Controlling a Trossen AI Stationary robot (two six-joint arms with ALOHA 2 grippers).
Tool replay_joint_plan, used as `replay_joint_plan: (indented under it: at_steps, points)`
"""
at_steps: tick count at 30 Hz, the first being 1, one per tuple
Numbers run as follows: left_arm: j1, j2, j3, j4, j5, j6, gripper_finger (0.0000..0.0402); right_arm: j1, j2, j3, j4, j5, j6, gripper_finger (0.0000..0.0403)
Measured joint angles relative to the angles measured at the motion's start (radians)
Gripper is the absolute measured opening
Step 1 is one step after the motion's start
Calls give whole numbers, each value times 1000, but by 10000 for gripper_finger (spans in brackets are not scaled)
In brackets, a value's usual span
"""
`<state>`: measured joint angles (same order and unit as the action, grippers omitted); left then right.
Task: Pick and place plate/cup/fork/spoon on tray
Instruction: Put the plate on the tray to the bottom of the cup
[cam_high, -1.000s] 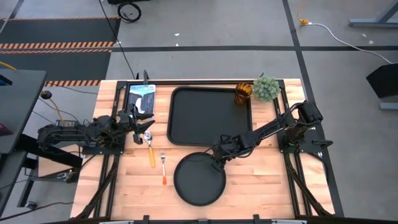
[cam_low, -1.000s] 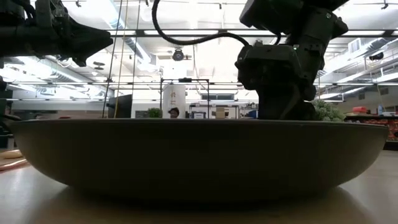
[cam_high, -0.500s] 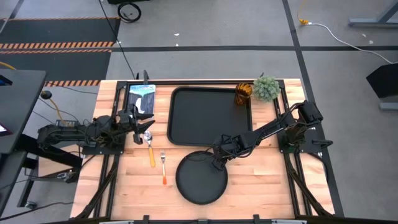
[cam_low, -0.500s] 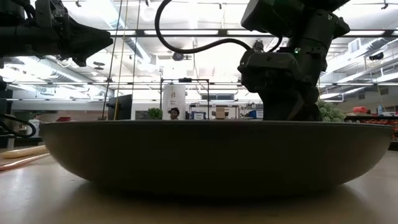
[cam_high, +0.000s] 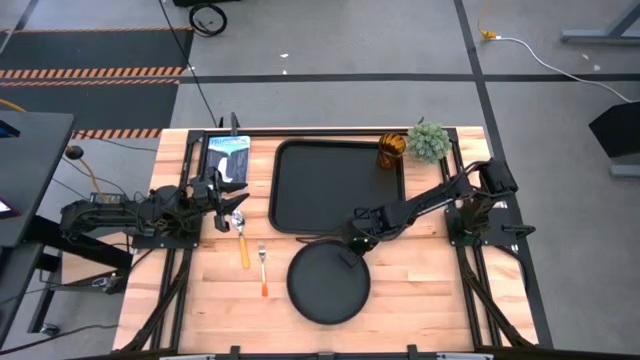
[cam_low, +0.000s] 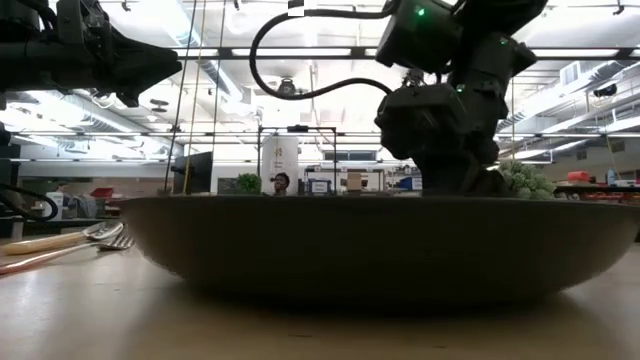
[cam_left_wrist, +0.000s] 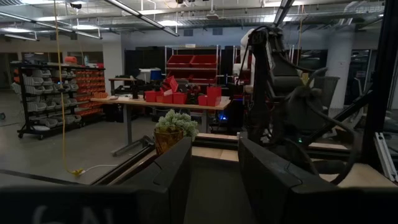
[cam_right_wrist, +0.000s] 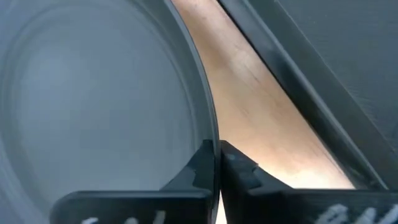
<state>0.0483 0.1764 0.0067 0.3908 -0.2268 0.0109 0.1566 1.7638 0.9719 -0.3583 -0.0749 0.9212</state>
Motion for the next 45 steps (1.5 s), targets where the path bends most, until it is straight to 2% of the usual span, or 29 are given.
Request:
replay_joint_plan:
  at_steps: [5,16,24,35,41,45]
  points:
    - [0,0,0,0,0,0,142,-30,1,21,-33,-52,-38,16]
    - [0,0,0,0,0,0,142,-83,2,140,-243,-111,-195,9]
    - [0,0,0,0,0,0,142,-148,2,254,-426,-133,-376,9]
    - [0,0,0,0,0,0,142,-306,-1,349,-534,-188,-672,9]
    - [0,0,0,0,0,0,142,-427,-1,418,-600,-171,-851,8]
    - [0,0,0,0,0,0,142,-486,-1,455,-651,-91,-964,8]
